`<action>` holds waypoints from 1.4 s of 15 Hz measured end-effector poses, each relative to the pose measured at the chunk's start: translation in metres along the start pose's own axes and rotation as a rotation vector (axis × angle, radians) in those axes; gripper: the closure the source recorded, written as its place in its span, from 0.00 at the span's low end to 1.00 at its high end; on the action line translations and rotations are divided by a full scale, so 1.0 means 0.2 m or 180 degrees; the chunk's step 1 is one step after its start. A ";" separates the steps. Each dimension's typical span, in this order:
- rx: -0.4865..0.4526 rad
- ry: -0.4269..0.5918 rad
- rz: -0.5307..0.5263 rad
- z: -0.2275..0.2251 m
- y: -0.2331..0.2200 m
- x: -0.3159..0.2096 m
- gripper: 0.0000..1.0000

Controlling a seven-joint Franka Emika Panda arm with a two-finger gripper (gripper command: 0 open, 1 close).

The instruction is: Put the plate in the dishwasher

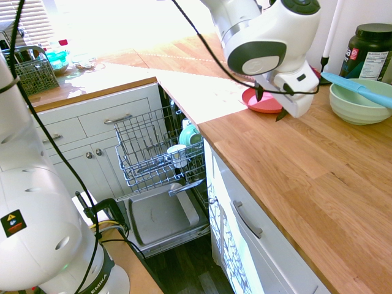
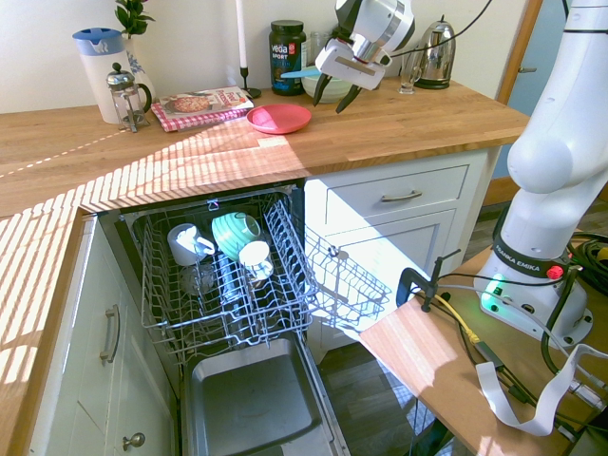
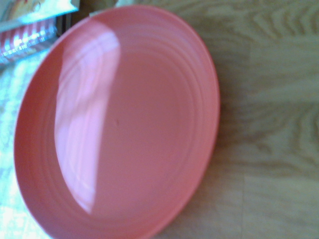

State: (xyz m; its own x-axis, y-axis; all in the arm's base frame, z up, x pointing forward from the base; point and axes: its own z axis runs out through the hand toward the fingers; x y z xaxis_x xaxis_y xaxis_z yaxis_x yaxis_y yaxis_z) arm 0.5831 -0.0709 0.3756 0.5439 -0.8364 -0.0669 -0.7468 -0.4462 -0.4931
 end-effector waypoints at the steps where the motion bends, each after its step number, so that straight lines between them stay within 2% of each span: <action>1: 0.0000 -0.0056 -0.0018 0.03 -0.06 0.04 0.00; 5: -0.0041 -0.0255 -0.0091 0.22 -0.24 0.16 0.00; 6: -0.0063 -0.0282 -0.0093 0.27 -0.27 0.18 1.00; 21: -0.0316 -0.0478 -0.0161 0.46 -0.37 0.20 1.00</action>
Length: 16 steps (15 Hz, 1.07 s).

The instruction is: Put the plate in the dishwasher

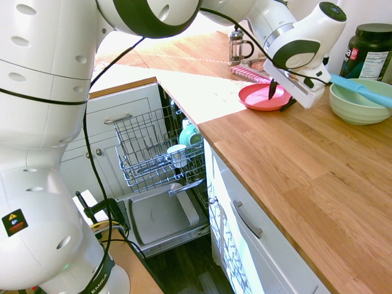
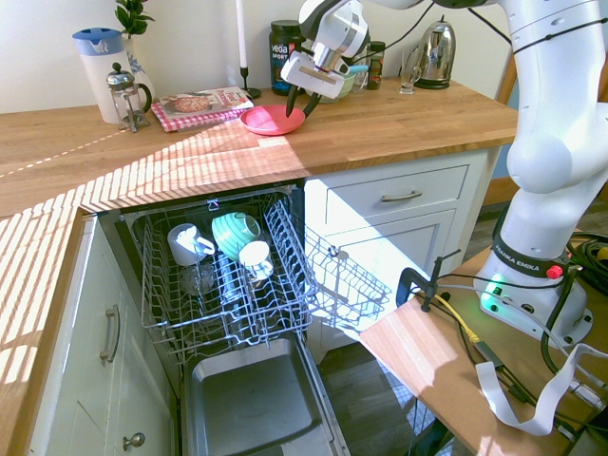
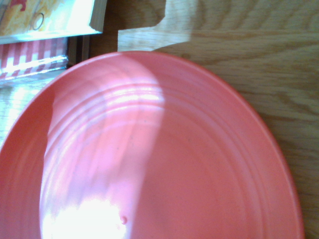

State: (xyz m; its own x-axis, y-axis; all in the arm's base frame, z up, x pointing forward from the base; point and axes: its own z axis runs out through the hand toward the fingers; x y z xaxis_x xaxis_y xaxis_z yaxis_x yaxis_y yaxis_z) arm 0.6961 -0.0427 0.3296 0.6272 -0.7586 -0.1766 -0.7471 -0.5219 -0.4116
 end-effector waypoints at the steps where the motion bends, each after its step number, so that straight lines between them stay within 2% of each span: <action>1: -0.0015 0.0002 -0.0012 0.00 0.00 0.00 1.00; 11: -0.0201 -0.0014 -0.0057 0.04 -0.10 -0.04 1.00; 16: -0.0207 0.0109 -0.0262 -0.12 -0.29 -0.06 1.00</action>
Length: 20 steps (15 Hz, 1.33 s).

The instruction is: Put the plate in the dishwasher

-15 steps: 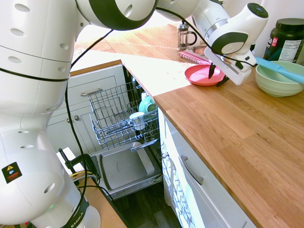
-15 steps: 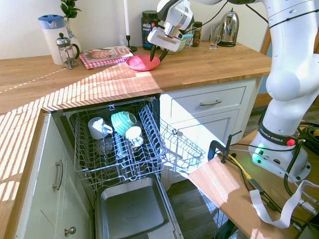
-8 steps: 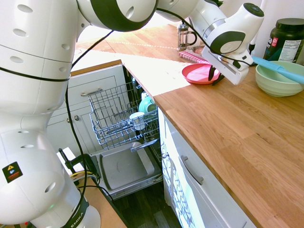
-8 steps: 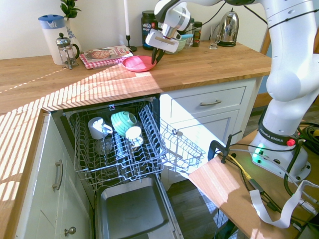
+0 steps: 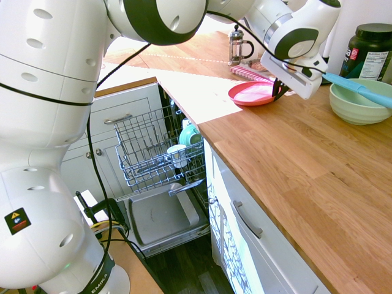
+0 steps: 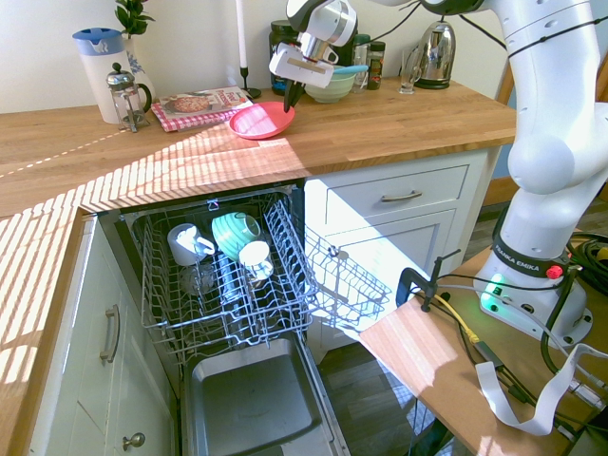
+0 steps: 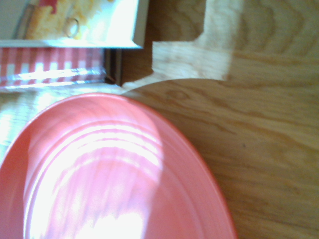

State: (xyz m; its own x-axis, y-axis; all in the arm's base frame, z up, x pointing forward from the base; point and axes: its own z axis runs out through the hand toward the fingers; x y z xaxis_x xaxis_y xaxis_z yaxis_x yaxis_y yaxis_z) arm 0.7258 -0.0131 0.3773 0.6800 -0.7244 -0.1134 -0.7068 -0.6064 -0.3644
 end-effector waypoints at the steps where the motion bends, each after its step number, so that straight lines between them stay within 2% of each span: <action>1: -0.0055 0.0042 -0.0113 -0.07 -0.08 -0.03 1.00; 3: -0.0219 0.0174 -0.0415 -0.23 -0.33 -0.19 1.00; 4: -0.0303 0.0277 -0.0597 -0.29 -0.49 -0.35 1.00; 7: -0.0485 0.0566 -0.1193 -0.35 -0.91 -1.00 1.00; 10: -0.0720 0.0968 -0.1737 -0.31 -1.09 -1.70 1.00; 12: -0.0945 0.1234 -0.2052 -0.08 -1.06 -2.17 1.00; 15: -0.1322 0.1626 -0.2560 0.57 -0.76 -2.75 1.00; 17: -0.1562 0.1945 -0.2871 0.86 -0.52 -2.94 1.00; 20: -0.1815 0.2469 -0.3278 0.97 -0.41 -3.05 1.00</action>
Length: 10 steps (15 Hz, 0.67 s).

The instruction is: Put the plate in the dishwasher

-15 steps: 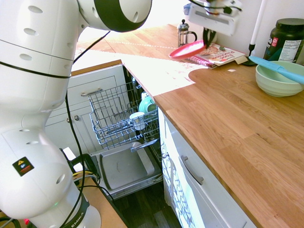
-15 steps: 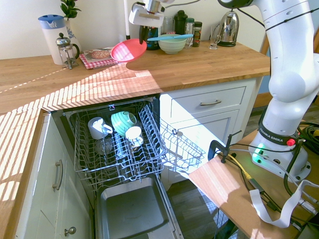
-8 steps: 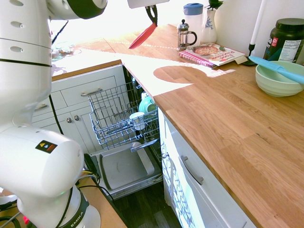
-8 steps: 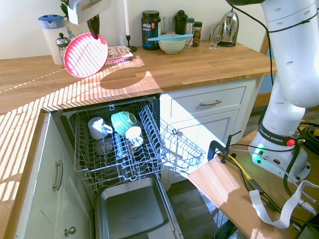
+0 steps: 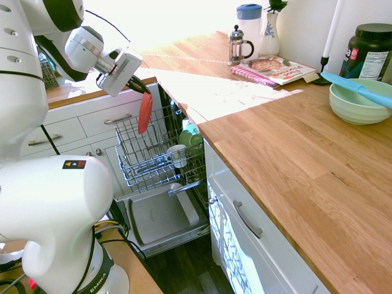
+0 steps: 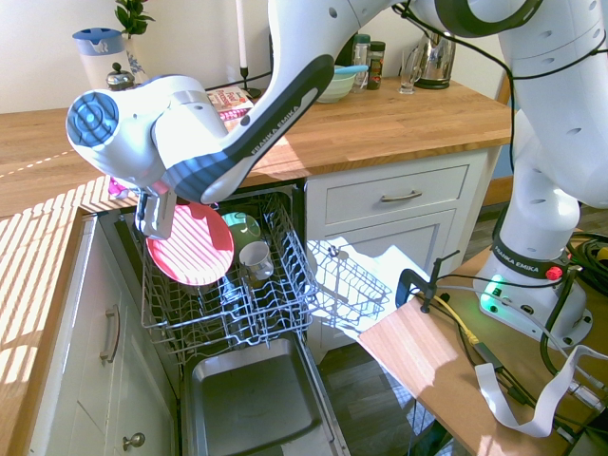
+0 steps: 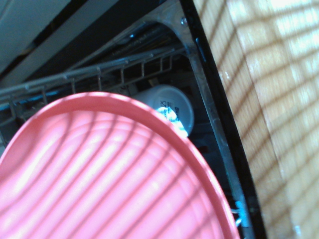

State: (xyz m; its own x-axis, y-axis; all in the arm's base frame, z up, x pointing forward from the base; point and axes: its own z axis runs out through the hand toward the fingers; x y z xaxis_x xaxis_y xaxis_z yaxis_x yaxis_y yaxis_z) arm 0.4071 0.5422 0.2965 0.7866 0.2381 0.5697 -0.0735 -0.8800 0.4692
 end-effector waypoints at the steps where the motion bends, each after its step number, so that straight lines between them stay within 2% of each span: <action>1: -0.0115 0.0153 -0.0105 0.03 -0.03 -0.02 1.00; 4: -0.0449 0.0547 -0.0386 0.14 -0.24 -0.10 1.00; 8: -0.0480 0.0557 -0.0559 0.15 -0.51 -0.26 1.00; 9: -0.0480 0.0524 -0.0573 0.17 -0.55 -0.27 0.00; 10: -0.0484 0.0456 -0.0580 0.21 -0.57 -0.28 0.00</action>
State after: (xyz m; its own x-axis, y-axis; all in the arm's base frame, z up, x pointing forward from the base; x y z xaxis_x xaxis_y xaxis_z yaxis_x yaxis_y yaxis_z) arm 0.3968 0.6120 0.1837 0.7014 0.4521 0.5511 -0.0382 -0.7482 0.6624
